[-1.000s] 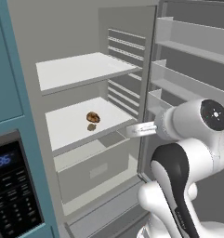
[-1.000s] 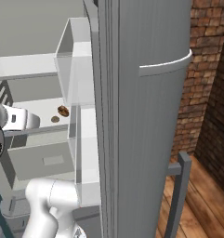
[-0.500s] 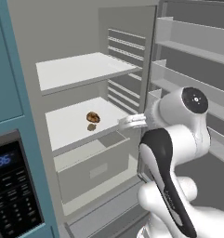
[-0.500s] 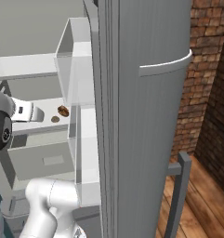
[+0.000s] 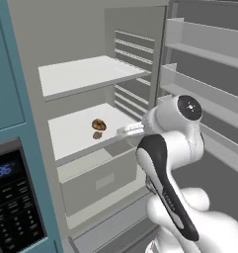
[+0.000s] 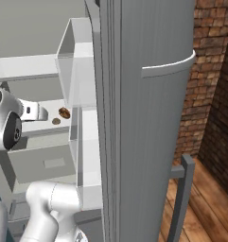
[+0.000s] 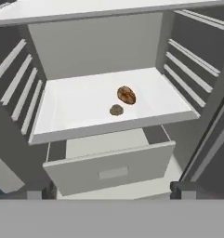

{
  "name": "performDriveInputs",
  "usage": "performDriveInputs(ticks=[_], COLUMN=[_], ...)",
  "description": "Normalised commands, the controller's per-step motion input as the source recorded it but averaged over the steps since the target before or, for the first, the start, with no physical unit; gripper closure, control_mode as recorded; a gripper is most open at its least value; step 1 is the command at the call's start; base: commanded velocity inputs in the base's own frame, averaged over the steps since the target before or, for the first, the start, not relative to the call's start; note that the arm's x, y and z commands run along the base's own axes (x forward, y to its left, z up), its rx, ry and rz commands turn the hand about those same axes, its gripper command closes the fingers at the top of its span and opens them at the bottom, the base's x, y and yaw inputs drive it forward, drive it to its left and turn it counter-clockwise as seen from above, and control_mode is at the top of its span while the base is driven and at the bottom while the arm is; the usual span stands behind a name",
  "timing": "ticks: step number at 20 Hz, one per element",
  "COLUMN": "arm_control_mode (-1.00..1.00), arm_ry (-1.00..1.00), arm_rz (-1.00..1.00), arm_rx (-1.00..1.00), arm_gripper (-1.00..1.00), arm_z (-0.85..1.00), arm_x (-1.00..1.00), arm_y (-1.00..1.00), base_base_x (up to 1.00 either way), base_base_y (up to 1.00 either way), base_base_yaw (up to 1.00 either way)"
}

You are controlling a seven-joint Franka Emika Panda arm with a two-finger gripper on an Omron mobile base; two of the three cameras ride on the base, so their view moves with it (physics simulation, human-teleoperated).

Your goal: Retrieve the bottle and the shaker from the cabinet and place them next to the mixing bowl on the counter. Then add garlic from the fridge to the mixing bowl.

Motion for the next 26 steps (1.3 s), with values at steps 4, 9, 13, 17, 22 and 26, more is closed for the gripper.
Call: performDriveInputs(ticks=[4, 9, 13, 17, 22, 26], arm_control_mode=[-1.00, -1.00, -1.00, -1.00, -1.00, -1.00], arm_ry=[0.30, 0.33, 0.13, 0.00, 0.00, 0.00], arm_rz=[0.00, -0.11, -0.08, 0.00, 0.06, 0.09], arm_rx=[-0.07, -0.07, -0.01, 0.00, 0.00, 0.00], arm_gripper=[-1.00, -1.00, -1.00, -1.00, -1.00, -1.00], arm_z=[-0.39, -0.35, -0.55, -0.56, -0.47, -0.46], arm_x=[1.00, 0.81, 0.41, 0.42, 0.57, 0.65], arm_y=[0.36, 0.20, 0.06, 0.00, 0.00, 0.02], base_base_x=[0.00, 0.00, 0.00, 0.00, 0.00, 0.00], base_base_y=[0.00, 0.00, 0.00, 0.00, 0.00, 0.00], base_base_yaw=[0.00, 0.00, 0.00, 0.00, 0.00, 0.00])
